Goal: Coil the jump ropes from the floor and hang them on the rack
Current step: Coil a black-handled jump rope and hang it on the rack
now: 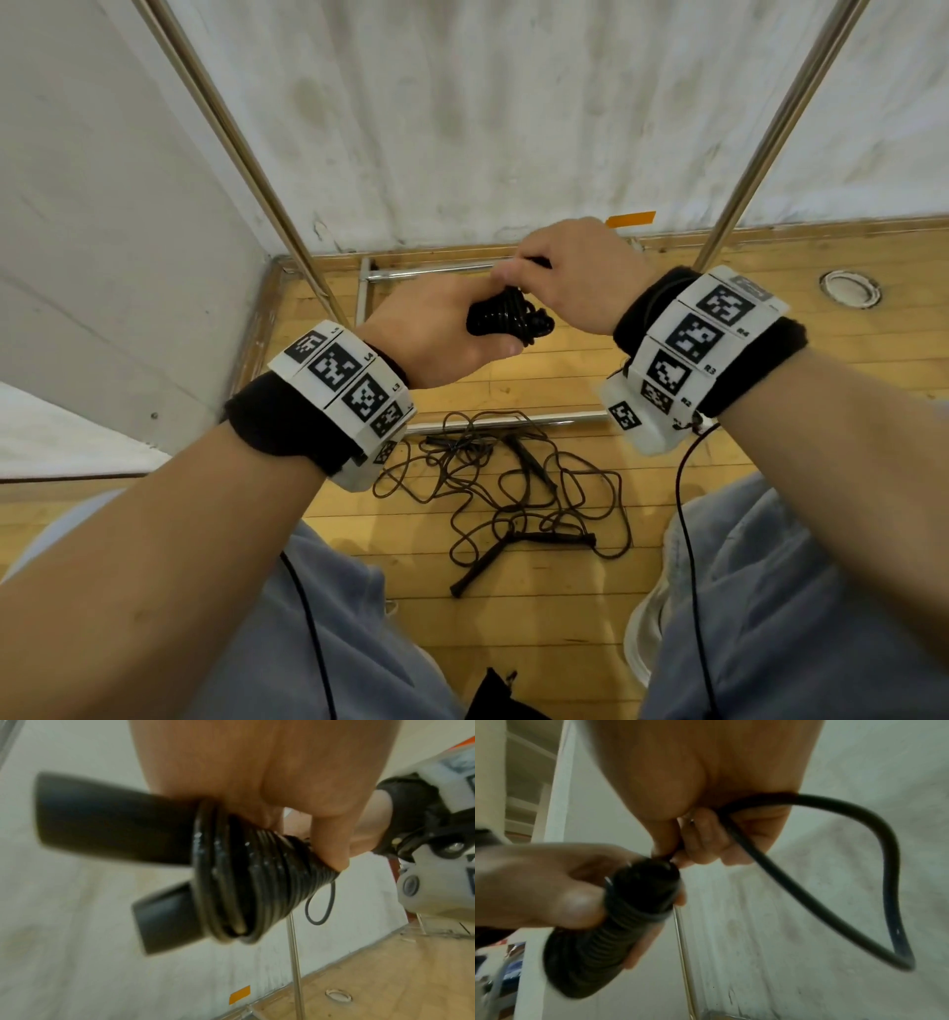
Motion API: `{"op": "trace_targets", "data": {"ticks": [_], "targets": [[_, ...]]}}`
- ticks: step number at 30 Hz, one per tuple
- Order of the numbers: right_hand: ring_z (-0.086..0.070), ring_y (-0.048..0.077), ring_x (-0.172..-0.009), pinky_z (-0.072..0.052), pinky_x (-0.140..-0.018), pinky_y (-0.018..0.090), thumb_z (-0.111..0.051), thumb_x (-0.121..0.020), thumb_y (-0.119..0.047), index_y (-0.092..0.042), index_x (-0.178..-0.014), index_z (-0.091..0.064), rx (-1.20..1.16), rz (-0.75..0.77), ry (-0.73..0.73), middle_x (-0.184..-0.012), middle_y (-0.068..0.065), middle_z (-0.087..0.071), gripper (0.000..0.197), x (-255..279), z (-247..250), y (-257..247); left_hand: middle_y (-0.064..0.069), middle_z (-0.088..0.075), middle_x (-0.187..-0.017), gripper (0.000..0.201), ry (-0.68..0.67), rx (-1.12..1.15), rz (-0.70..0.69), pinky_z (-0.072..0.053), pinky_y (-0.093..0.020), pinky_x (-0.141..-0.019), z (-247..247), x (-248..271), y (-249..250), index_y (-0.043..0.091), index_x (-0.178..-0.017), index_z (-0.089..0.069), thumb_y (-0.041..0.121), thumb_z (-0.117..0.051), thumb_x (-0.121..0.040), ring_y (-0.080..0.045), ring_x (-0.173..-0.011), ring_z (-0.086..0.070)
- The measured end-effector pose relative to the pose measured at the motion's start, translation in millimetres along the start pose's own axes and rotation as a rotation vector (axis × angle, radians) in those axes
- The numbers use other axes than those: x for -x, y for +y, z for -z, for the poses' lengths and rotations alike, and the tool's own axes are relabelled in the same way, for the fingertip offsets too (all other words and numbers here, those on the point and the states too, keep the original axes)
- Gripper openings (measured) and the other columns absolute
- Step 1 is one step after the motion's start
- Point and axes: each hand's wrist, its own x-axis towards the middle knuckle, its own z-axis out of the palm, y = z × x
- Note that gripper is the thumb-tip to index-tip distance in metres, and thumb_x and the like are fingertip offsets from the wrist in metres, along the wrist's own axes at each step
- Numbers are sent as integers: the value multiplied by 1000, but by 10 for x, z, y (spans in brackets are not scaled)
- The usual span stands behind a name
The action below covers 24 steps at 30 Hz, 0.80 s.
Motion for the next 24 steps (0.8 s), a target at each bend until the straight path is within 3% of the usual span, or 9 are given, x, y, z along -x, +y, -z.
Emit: {"op": "trace_targets", "data": {"ticks": [2, 6, 9, 12, 15, 17, 19, 21, 24], "targets": [[-41, 8, -48, -29, -45, 15, -51, -92, -43, -11, -66, -58, -165, -22, 42, -56, -4, -44, 42, -19, 16, 26, 15, -58, -78, 41, 41, 133, -3, -42, -26, -62, 26, 46, 38, 29, -108, -60, 57, -61, -78, -10, -77, -59], [-34, 6, -40, -27, -42, 13, -61, -87, -41, -17, -58, -59, -453, -61, 98, -50, -2, -37, 38, -40, 19, 10, 10, -56, -60, 28, 154, 256, 57, -43, -23, -49, 53, 78, 81, 36, -78, -58, 64, -62, -76, 0, -53, -54], [-38, 14, -50, -33, -47, 19, -65, -83, -44, -19, -58, -62, -554, -107, 70, -56, 6, -42, 35, -57, -6, 14, 9, -58, -61, 28, 151, 299, 75, -48, -29, -51, 63, 81, 93, 27, -87, -66, 54, -68, -79, -2, -52, -55], [-40, 9, -44, -35, -45, 15, -66, -81, -49, -13, -60, -61, -661, -135, 54, -48, -5, -44, 41, -61, -11, 39, 8, -58, -62, 22, 136, 382, 50, -49, -30, -51, 108, 97, 115, 23, -88, -67, 43, -71, -81, -3, -51, -54], [-48, 24, -62, -42, -63, 27, -65, -78, -51, 3, -80, -63, -895, -153, -2, -69, 15, -53, 54, -70, -52, 58, 8, -60, -62, 18, 170, 504, 43, -48, -28, -49, 137, 117, 164, 23, -89, -67, 39, -72, -81, -4, -51, -55], [-41, 31, -72, -38, -69, 37, -62, -80, -50, 1, -87, -63, -1044, -188, -45, -82, 22, -46, 51, -62, -89, 42, 5, -63, -68, 26, 235, 526, 74, -51, -34, -54, 147, 113, 195, 21, -90, -65, 42, -74, -78, -8, -57, -59], [-34, 26, -59, -36, -56, 29, -57, -90, -37, -5, -88, -59, -1138, -217, -44, -68, 15, -41, 32, -52, -123, 10, 5, -64, -71, 31, 336, 548, 101, -53, -33, -58, 176, 105, 211, 22, -86, -63, 47, -74, -73, -8, -61, -61], [-30, 10, -46, -28, -43, 20, -49, -96, -20, -10, -86, -53, -1192, -233, -21, -51, -4, -39, 15, -34, -162, -11, 3, -66, -72, 35, 421, 597, 130, -54, -33, -58, 200, 86, 207, 21, -85, -63, 51, -70, -69, -12, -63, -65], [-26, 7, -41, -22, -38, 18, -42, -100, -19, -13, -95, -50, -1205, -257, 7, -45, -10, -37, 11, -6, -238, -82, -2, -68, -74, 37, 495, 619, 184, -56, -38, -57, 204, 52, 164, 19, -85, -64, 52, -70, -69, -19, -65, -67]]}}
